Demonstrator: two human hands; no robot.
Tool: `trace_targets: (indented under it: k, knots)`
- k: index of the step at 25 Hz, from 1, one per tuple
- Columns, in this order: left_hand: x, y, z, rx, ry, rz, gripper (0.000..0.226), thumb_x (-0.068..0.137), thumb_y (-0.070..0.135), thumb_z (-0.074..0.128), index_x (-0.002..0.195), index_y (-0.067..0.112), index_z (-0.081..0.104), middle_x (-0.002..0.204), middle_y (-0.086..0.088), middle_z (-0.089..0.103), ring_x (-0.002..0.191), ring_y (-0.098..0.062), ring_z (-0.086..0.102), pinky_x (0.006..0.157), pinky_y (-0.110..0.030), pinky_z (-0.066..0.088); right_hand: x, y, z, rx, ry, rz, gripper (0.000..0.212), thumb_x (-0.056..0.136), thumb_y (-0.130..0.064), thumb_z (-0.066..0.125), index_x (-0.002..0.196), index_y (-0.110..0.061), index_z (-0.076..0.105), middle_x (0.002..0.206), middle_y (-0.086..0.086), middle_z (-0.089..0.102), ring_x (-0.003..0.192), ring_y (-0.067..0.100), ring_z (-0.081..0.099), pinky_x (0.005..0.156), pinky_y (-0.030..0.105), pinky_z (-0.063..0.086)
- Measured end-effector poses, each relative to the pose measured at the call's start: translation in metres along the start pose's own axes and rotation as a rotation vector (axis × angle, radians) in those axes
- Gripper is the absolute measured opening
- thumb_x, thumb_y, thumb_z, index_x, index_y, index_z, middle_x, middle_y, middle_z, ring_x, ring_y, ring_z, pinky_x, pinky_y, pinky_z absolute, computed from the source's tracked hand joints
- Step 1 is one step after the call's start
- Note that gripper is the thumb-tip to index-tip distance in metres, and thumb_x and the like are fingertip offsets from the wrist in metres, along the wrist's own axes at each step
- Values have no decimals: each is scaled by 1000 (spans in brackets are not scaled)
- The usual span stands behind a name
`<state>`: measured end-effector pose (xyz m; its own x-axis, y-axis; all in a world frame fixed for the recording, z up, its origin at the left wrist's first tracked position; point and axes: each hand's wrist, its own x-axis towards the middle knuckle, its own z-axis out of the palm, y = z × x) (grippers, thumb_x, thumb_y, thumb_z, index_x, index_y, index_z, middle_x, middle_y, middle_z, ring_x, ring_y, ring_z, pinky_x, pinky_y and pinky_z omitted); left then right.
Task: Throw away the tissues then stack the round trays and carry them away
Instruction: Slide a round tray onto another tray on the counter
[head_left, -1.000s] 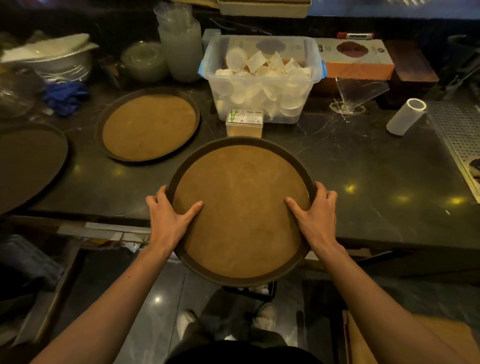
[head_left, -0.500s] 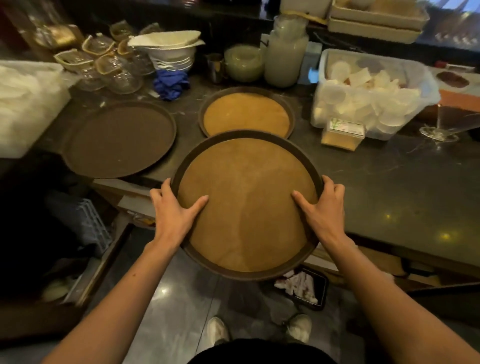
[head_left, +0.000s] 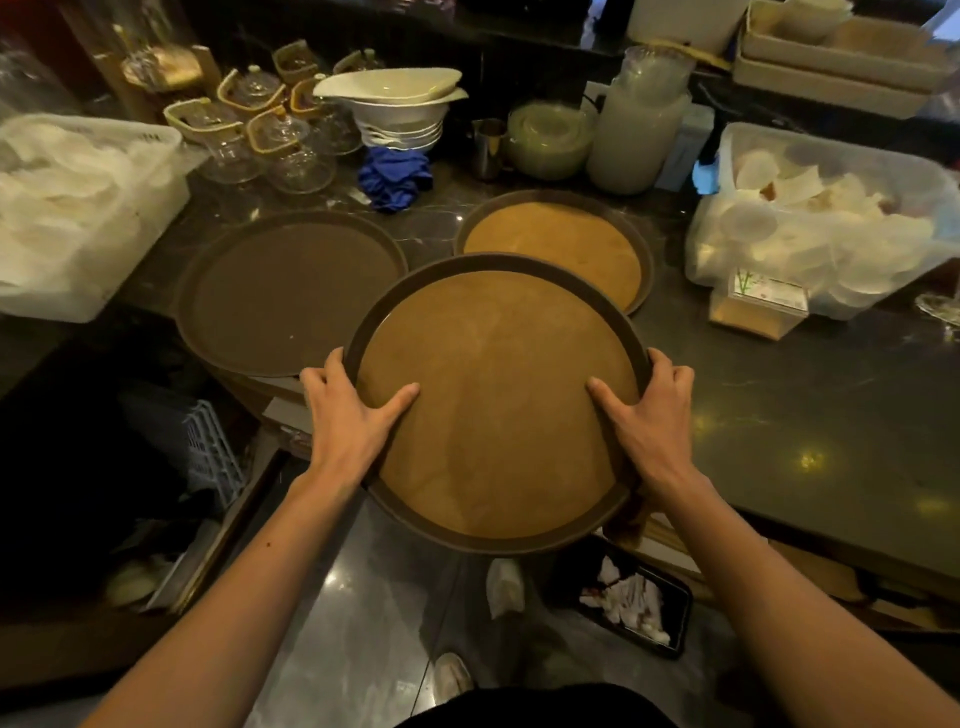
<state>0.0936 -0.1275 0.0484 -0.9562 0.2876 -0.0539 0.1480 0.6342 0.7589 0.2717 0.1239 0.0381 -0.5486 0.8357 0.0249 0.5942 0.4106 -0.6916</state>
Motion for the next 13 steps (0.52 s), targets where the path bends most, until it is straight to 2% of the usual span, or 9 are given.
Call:
trace_targets:
  k: [6,13]
  knots:
    - [68,33,48,31,-47,29,108,66,56,78,148,11,24,135,-14,31,129,-33,35,111,-44,32,70,17,7,51,32,61,90,77,-54,72,145,-13,32,132,10,38,116,28,49,97,39,43]
    - [129,77,101,90,-74,17,106,67,56,78,148,11,25,132,-14,31,129,-32,31,110,-44,31,152,32,2,79,3,158,90,77,-54,72,146,-15,31,133,10,37,120,29,48,100,41,41]
